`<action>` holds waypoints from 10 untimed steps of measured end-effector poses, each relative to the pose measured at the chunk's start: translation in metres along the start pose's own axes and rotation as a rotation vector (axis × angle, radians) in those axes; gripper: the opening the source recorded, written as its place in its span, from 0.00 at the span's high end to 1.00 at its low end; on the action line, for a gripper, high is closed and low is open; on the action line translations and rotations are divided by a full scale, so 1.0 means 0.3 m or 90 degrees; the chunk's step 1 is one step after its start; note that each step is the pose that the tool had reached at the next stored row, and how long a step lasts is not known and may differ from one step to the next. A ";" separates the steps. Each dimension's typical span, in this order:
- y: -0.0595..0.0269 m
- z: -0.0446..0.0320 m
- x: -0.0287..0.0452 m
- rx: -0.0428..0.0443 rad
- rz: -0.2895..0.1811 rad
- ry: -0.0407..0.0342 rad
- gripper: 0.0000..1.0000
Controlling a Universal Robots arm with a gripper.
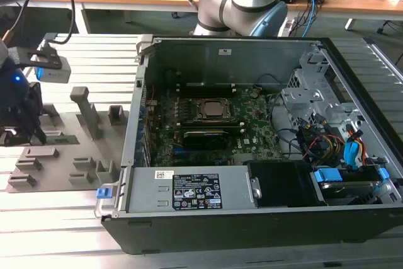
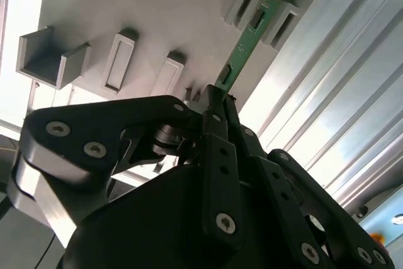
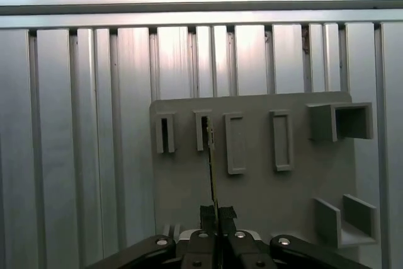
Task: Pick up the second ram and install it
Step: 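Pick up the second ram and move it above second insertion slot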
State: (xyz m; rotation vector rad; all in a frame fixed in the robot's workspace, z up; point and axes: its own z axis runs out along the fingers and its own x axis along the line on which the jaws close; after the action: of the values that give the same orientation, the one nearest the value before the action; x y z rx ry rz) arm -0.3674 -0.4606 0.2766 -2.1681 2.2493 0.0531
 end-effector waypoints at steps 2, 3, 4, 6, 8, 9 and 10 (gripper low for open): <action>0.000 -0.017 -0.006 0.0001 0.000 -0.0001 0.86; 0.000 -0.021 -0.008 0.0001 0.000 -0.0001 0.86; 0.001 -0.025 -0.011 0.0000 0.000 0.0000 0.86; 0.001 -0.039 -0.019 0.0000 0.000 0.0001 0.86; 0.001 -0.046 -0.019 0.0000 0.000 0.0000 0.86; 0.001 -0.054 -0.020 0.0000 0.000 0.0000 0.86; 0.001 -0.058 -0.020 0.0000 0.000 0.0000 0.86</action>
State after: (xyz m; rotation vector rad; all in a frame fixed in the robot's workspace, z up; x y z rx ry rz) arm -0.3673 -0.4551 0.2943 -2.1681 2.2492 0.0531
